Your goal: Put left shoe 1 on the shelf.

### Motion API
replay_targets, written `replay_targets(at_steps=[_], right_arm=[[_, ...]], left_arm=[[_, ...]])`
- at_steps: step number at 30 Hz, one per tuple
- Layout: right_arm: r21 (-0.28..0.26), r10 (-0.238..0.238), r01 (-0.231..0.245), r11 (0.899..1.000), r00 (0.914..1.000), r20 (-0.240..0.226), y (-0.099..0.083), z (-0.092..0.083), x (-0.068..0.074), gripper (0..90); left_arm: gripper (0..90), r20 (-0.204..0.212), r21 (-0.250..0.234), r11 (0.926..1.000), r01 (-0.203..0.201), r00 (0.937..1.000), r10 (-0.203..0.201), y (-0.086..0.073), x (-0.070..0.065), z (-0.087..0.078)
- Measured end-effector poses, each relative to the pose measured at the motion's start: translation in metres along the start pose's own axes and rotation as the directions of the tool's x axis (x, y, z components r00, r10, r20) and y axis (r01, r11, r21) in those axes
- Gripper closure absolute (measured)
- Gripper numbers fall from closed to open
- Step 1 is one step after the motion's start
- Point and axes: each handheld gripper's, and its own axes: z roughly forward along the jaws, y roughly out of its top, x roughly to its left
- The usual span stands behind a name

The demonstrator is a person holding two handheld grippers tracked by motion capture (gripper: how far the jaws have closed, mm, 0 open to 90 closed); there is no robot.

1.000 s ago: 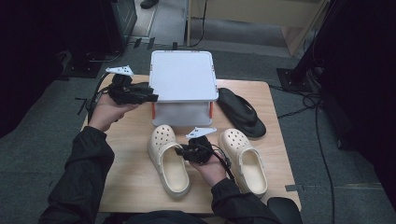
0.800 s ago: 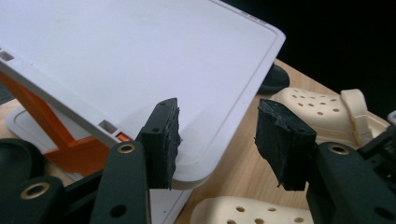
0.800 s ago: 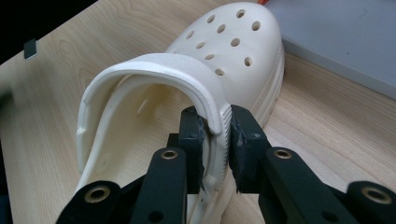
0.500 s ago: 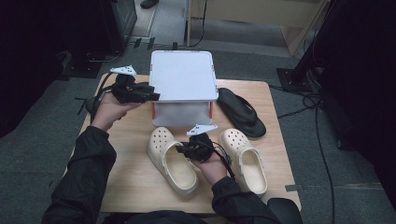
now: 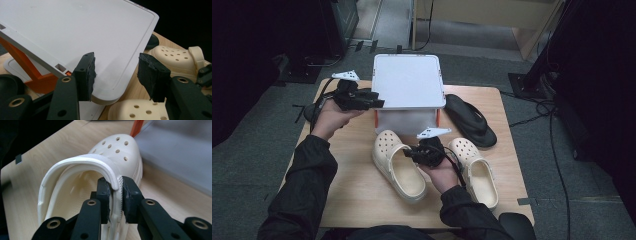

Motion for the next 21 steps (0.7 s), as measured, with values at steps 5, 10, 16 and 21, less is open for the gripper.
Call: replay_targets(at_steps=[5,10,16,21], right_arm=[[-0.019,0.023,-0.022,1.000,0.9990,0.039,0.012,-0.001,-0.013,78.5],[-0.036,0.042,-0.040,0.999,0.9967,0.070,0.018,0.005,-0.022,78.4],[-0.050,0.063,-0.057,0.997,0.9902,0.125,0.031,0.018,-0.035,78.4],[-0.063,0.086,-0.077,0.995,0.9822,0.167,0.045,0.030,-0.046,78.3]], left_arm=[[51.7,-0.017,0.002,0.9999,-0.011,0.9998,0.011,0.000,0.000,-0.001],[54.6,-0.045,0.011,0.9994,-0.032,0.9985,0.033,0.000,-0.003,-0.001],[54.7,-0.031,0.006,0.9996,-0.028,0.9991,0.028,0.000,-0.002,0.000],[55.5,-0.027,0.005,0.9995,-0.030,0.9992,0.030,-0.001,-0.001,0.000]])
